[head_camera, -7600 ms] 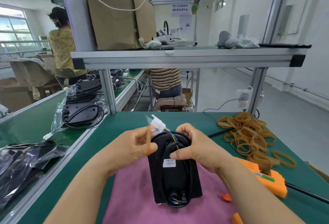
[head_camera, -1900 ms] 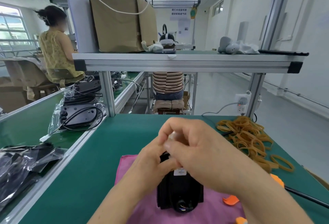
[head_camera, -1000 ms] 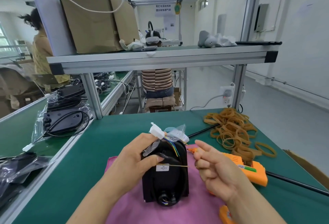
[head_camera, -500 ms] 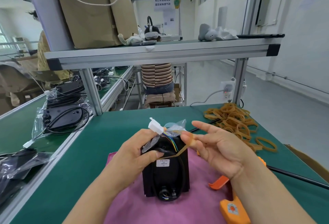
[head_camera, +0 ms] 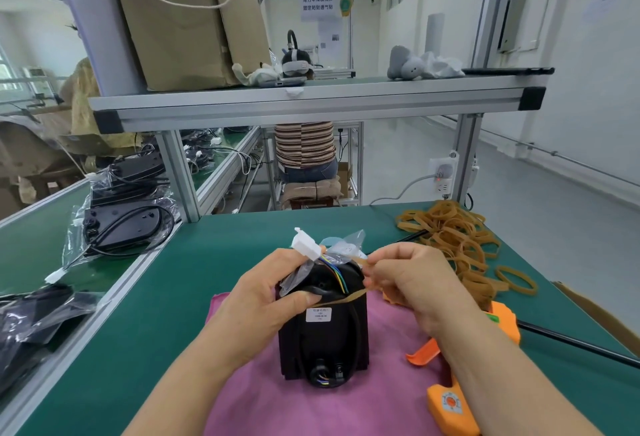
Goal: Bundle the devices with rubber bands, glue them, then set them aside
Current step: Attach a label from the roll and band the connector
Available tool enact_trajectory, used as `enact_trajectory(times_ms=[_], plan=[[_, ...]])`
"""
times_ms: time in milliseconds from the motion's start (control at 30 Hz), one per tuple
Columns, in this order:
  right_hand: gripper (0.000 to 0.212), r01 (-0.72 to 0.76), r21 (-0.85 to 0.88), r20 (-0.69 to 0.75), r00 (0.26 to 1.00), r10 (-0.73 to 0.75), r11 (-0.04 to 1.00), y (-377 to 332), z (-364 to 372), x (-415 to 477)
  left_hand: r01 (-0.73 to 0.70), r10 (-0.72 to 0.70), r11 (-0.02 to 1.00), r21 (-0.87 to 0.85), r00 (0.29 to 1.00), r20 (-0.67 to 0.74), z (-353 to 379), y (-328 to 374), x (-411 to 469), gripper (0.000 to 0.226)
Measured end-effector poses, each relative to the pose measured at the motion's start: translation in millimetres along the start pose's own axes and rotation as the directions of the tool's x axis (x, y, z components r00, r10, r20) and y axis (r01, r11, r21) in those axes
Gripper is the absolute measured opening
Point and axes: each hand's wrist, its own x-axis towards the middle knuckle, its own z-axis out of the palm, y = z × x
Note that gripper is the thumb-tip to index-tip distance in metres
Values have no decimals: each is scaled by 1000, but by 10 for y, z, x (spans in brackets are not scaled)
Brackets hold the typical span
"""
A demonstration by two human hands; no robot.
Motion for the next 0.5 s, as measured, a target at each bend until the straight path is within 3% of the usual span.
enact_trajectory(times_ms=[67, 167, 233, 267, 333, 367, 433, 500], plan=[[20, 89, -273, -49, 993, -106, 958, 38, -30, 37, 1, -1, 1000, -9, 1000, -4, -2, 1, 0, 51], [30, 146, -389, -24, 985, -169, 909, 132, -19, 34, -6, 6, 999, -40, 1000, 9, 0, 10, -19, 51], [38, 244, -367, 23, 967, -253, 898, 145, 52, -18, -3, 4, 999, -43, 1000, 10, 4, -4, -18, 51], [40, 298, -276, 97, 955, -282, 914, 131, 75, -49, 2, -1, 999, -54, 1000, 11, 2, -8, -17, 51], [43, 335, -36, 354, 885, -301, 942, 82, 108, -130, 20, -18, 997, -76, 1000, 24, -18, 6, -7, 51], [49, 332, -6, 462, 838, -292, 943, 69, 121, -164, 28, -26, 996, -79, 999, 34, -39, 18, 7, 51], [69, 393, -159, 530, 808, -258, 906, 99, 156, -167, 62, -57, 994, -87, 997, 57, -109, 38, 42, 47], [77, 429, -264, 460, 843, -278, 864, 145, 224, -143, 123, -110, 980, -156, 990, 93, -210, 50, 82, 46]])
